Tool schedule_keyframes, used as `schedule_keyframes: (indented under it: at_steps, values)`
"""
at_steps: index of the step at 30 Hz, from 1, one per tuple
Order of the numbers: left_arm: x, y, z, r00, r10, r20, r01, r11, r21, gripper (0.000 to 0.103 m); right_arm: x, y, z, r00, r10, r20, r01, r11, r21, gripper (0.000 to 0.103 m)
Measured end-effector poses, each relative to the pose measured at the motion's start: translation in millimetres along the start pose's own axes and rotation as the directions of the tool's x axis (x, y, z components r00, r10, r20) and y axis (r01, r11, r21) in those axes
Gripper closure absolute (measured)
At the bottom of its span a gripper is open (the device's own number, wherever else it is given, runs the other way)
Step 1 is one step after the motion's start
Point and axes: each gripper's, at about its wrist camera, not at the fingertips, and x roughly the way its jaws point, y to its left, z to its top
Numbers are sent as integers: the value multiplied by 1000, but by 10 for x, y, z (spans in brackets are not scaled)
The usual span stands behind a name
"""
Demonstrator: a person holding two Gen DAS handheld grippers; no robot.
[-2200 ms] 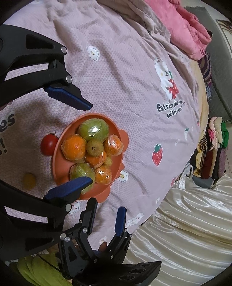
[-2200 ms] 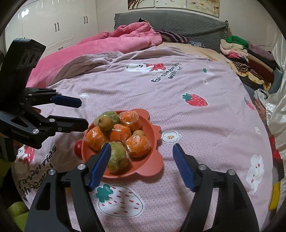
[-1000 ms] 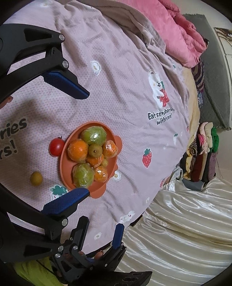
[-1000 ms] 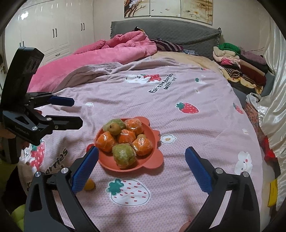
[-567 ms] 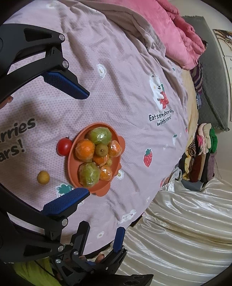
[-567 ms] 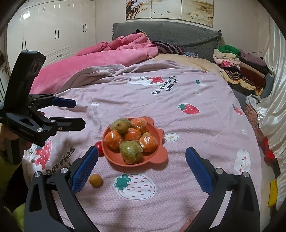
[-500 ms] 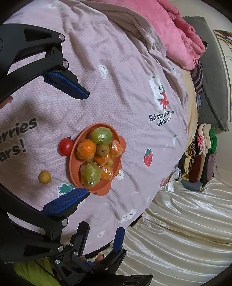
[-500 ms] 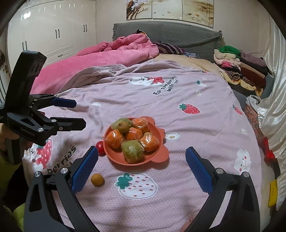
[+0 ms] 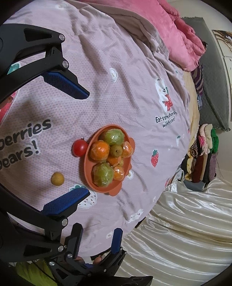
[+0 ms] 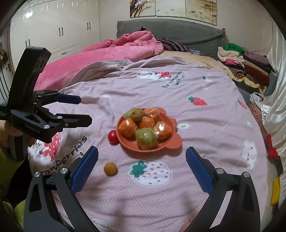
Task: Organize fruits
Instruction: 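Move both open tools toward the red tomato and small yellow fruit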
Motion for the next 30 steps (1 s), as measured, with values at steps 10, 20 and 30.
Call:
schedule_keyframes:
  at_steps: [10, 20, 30]
  values:
    - [13, -26, -142, 1000, 2, -17, -2, 1000, 7, 10, 80, 153, -156, 999, 28, -35, -27, 1000, 11, 5]
    - [111, -3, -245, 999, 3, -53, -3, 1000, -4, 10, 215, 281, -318, 996, 43, -82, -43, 999, 2, 5]
    - [284, 49, -335, 996, 6, -93, -6, 1000, -7, 10, 441, 374, -457, 992, 49, -119, -51, 999, -15, 6]
